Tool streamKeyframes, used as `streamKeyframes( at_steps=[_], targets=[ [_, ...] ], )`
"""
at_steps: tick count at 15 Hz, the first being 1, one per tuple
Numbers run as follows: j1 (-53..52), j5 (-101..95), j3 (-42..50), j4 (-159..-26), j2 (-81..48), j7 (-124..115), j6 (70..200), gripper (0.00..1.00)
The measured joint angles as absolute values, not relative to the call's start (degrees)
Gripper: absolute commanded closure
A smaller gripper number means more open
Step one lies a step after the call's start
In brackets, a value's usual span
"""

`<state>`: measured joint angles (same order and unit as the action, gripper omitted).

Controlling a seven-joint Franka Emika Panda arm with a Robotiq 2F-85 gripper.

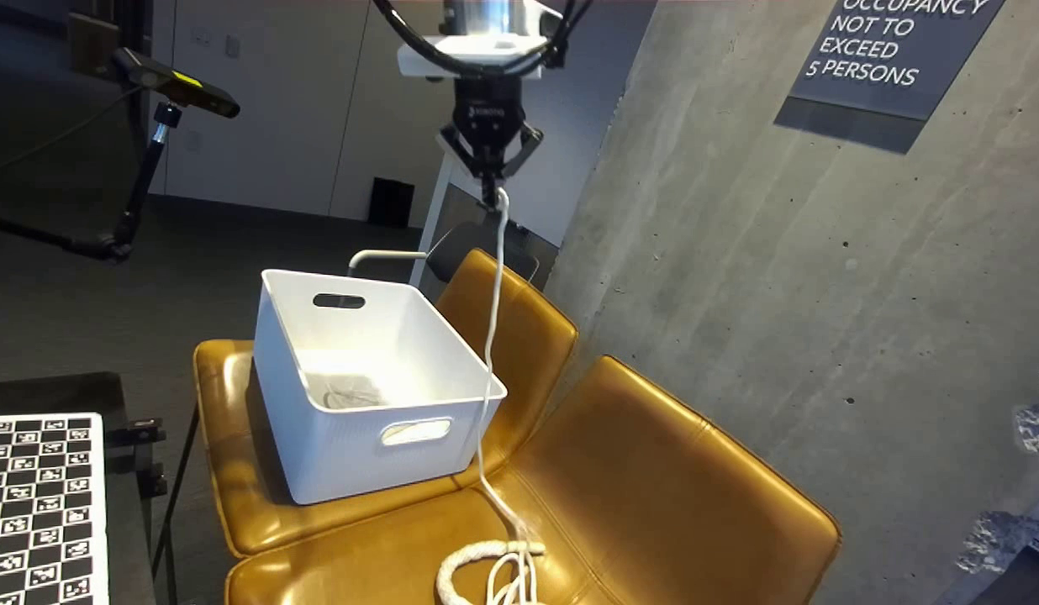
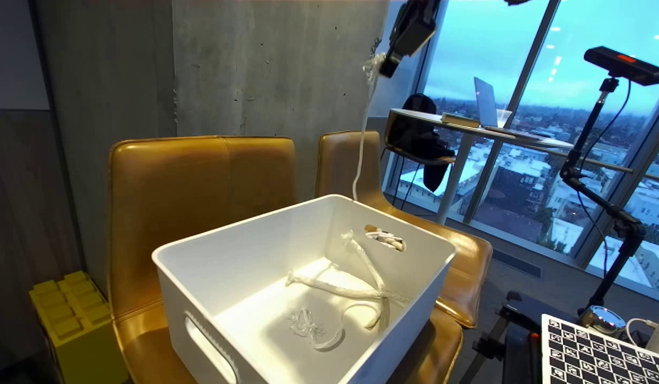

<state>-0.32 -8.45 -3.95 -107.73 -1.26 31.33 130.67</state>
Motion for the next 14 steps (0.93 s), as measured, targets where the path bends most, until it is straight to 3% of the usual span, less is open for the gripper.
streamKeyframes(
  at_steps=[7, 14],
  targets=[
    [-11.20, -11.97, -12.95, -107.70, 6.68, 20.69, 124.43, 0.99],
    [-14.87, -16.93, -16.96, -107.89, 4.06, 14.59, 123.42, 0.99]
  ],
)
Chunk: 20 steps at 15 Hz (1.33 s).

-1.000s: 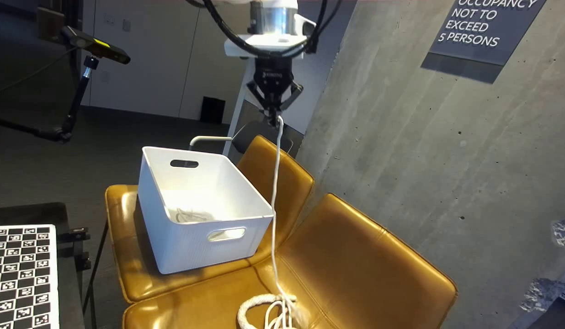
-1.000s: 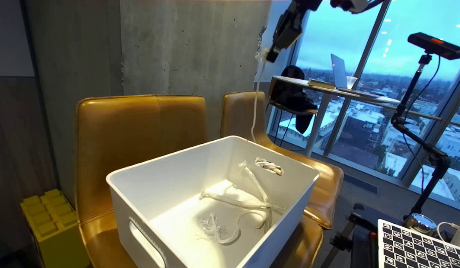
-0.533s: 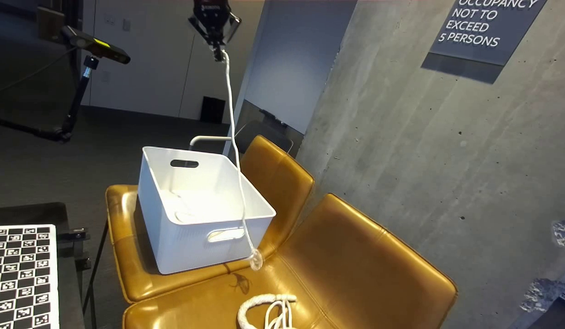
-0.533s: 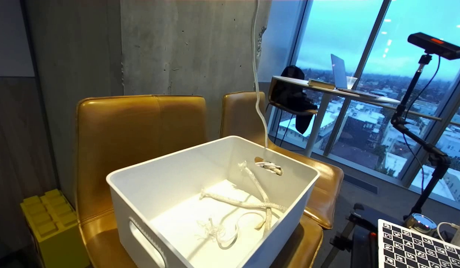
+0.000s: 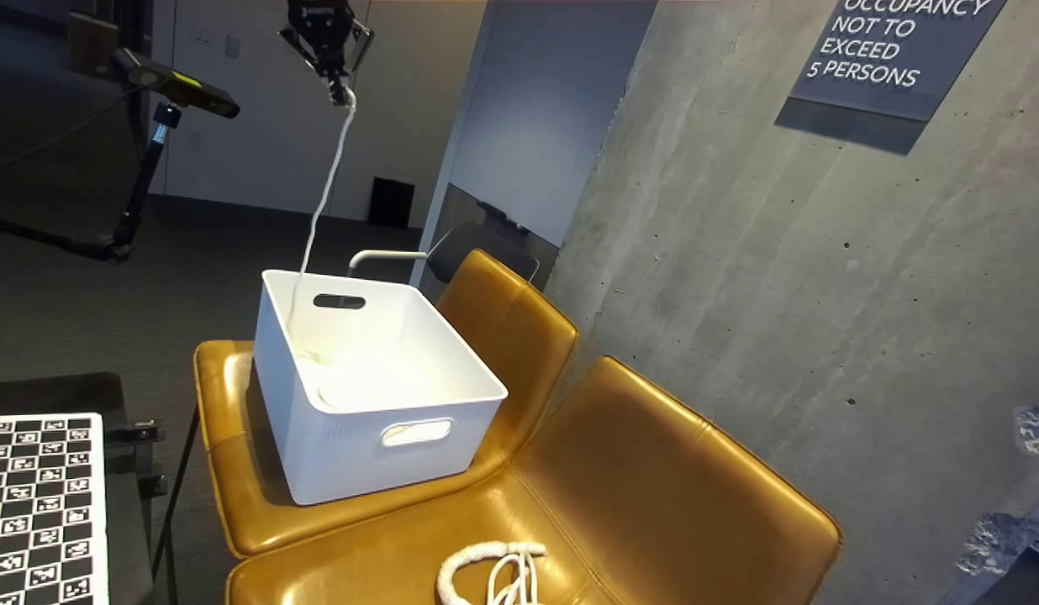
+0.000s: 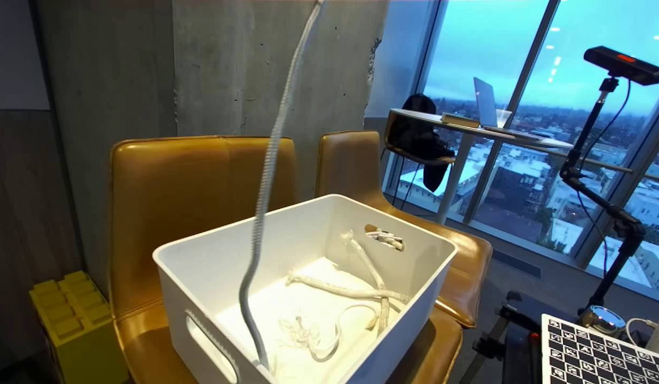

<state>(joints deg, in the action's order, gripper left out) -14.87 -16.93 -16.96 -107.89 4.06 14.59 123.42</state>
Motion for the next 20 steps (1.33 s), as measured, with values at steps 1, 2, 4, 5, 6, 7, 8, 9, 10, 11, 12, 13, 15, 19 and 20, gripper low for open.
streamKeyframes(
  at_steps=[1, 2, 4, 5, 6, 7, 8, 9, 10, 11, 12, 13, 15, 19, 20],
  targets=[
    [-14.23, -16.94, -16.06, -108.15, 3.21, 14.73, 123.45, 0.99],
    [-13.23, -16.86, -14.77, -108.70, 2.44, 15.22, 123.46, 0.99],
    [-10.60, -16.54, -11.63, -110.42, 1.23, 17.12, 123.56, 0.99],
    [-9.12, -16.32, -10.01, -111.42, 0.74, 18.49, 123.74, 0.99],
    [-7.66, -15.95, -8.44, -112.44, 0.26, 20.10, 123.99, 0.99],
    [-6.29, -15.35, -7.03, -113.43, -0.28, 21.89, 124.61, 0.99],
    [-5.11, -14.71, -5.82, -114.29, -0.83, 23.59, 125.29, 0.99],
    [-4.16, -14.12, -4.96, -114.88, -1.41, 24.95, 125.77, 0.99],
    [-3.49, -13.57, -4.38, -115.26, -1.99, 26.01, 126.14, 0.99],
    [-3.01, -12.94, -4.06, -115.45, -2.66, 26.95, 126.52, 0.99],
    [-2.81, -12.34, -3.90, -115.46, -3.41, 27.56, 127.09, 0.99],
    [-2.76, -11.82, -3.88, -115.40, -4.20, 27.90, 127.59, 0.99],
    [-2.91, -10.90, -4.10, -114.93, -6.16, 28.06, 129.05, 0.99],
    [-3.21, -8.65, -4.77, -112.05, -11.07, 28.06, 130.63, 0.58],
    [-3.11, -8.46, -4.77, -111.34, -12.15, 28.06, 130.66, 0.50]
  ],
)
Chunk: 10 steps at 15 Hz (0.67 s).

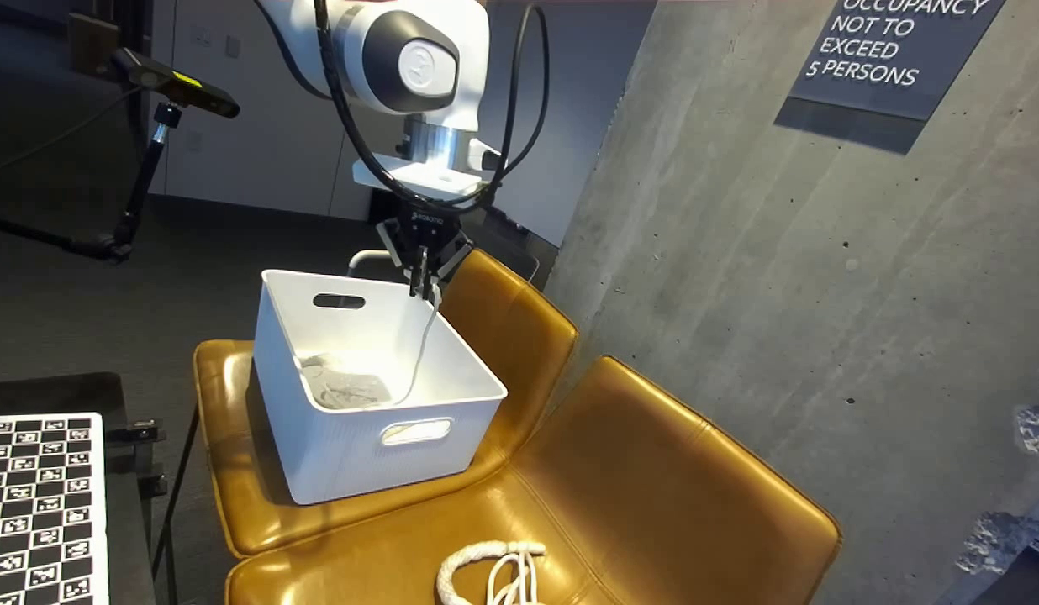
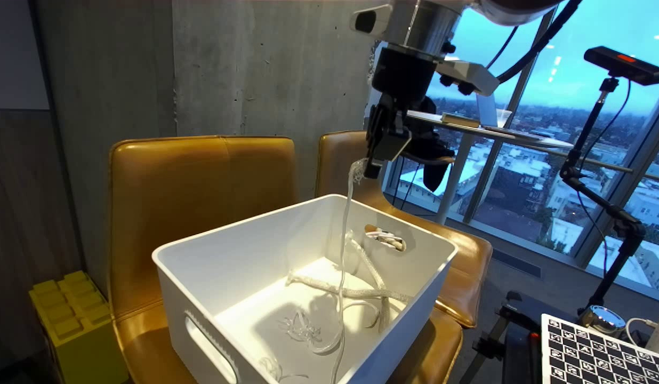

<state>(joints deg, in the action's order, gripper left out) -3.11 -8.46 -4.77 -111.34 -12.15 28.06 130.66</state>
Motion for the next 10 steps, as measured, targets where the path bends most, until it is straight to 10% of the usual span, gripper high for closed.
streamKeyframes(
  at_steps=[7, 10],
  targets=[
    [2.23, -7.30, -3.69, -111.47, -15.46, 32.31, 132.14, 0.01],
    [5.69, -5.33, -2.94, -111.69, -15.44, 36.77, 132.14, 0.00]
  ],
)
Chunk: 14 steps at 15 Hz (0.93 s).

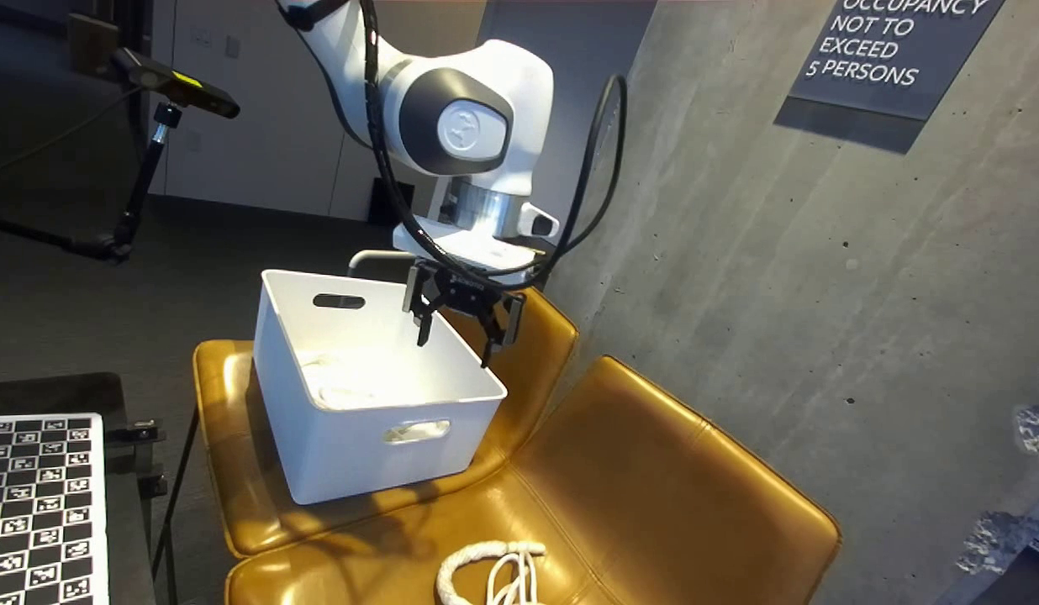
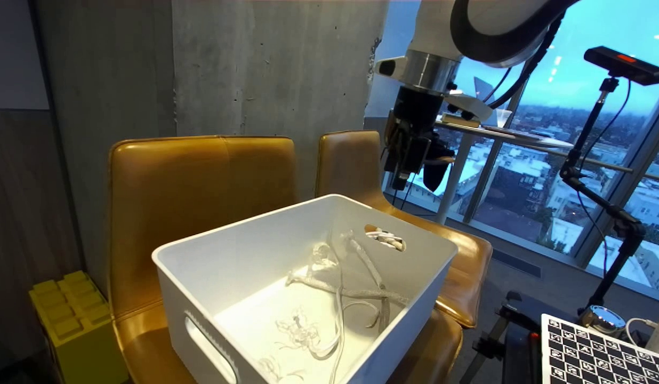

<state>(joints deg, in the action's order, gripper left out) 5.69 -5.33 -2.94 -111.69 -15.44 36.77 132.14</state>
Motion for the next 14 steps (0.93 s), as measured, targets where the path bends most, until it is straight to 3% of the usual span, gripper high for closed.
streamKeyframes(
  at_steps=[14],
  targets=[
    [14.56, -3.09, 0.11, -106.75, -28.35, 59.93, 132.22, 0.00]
  ],
)
